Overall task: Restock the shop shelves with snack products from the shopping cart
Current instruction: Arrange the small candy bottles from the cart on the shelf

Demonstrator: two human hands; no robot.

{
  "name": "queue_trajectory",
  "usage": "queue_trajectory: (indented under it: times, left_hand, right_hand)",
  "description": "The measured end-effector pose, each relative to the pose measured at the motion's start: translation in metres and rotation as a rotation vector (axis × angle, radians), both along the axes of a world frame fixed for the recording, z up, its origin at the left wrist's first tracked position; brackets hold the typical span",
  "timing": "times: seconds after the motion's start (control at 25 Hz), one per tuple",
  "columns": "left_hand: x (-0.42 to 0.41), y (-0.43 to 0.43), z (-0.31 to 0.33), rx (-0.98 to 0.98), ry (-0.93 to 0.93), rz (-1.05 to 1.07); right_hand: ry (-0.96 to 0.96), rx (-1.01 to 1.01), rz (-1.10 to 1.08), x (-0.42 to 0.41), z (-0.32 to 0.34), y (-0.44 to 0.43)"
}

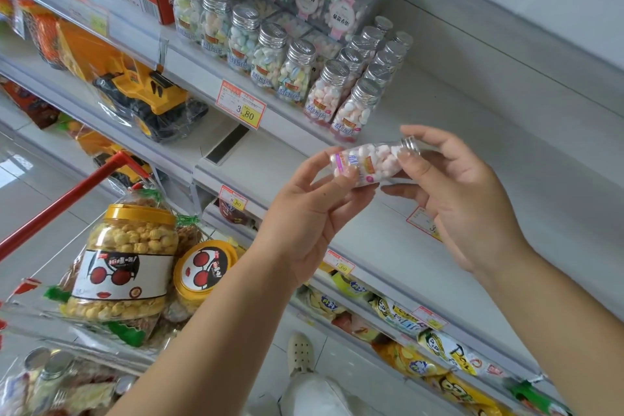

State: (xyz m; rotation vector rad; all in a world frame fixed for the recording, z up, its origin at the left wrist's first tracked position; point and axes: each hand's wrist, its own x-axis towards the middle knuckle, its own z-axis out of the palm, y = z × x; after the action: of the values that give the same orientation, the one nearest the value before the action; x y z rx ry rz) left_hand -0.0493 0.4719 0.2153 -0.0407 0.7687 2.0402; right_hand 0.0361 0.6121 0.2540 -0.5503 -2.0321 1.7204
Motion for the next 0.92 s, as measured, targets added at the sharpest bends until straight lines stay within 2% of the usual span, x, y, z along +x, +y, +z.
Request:
queue_trajectory:
  times: [0.08, 0.12, 0.24, 0.32, 0.44, 0.56, 0.92]
  left_hand:
    - [0.003, 0.006, 0.000, -0.018, 0.047, 0.001]
    - [0.003, 0.007, -0.001, -0.037, 0.089, 0.007]
    - [-0.008, 0.003, -0.004, -0.075, 0.159, 0.070]
    - [-0.014, -0.001, -0.007, -0.091, 0.166, 0.084]
    - [-0.020, -0.003, -0.010, -0.106, 0.184, 0.076]
    - [-0.029, -0.004, -0.013, -0.104, 0.196, 0.114]
    - [-0.033, -0.013, -0.028, -0.112, 0.152, 0.155]
  right_hand:
    - [0.028, 0.057, -0.084, -0.005, 0.010, 0.014]
    - [0.027, 0.147, -0.146, -0.008, 0.016, 0.029]
    - [-0.123, 0.464, -0.337, -0.027, 0.023, 0.089]
    - [-0.224, 0.504, -0.351, -0.048, 0.019, 0.121]
    - [-0.236, 0.384, -0.304, -0.081, 0.012, 0.143]
    - [-0.202, 0.161, -0.293, -0.100, 0.014, 0.146]
    - [-0.232, -0.194, -0.345, -0.166, 0.018, 0.173]
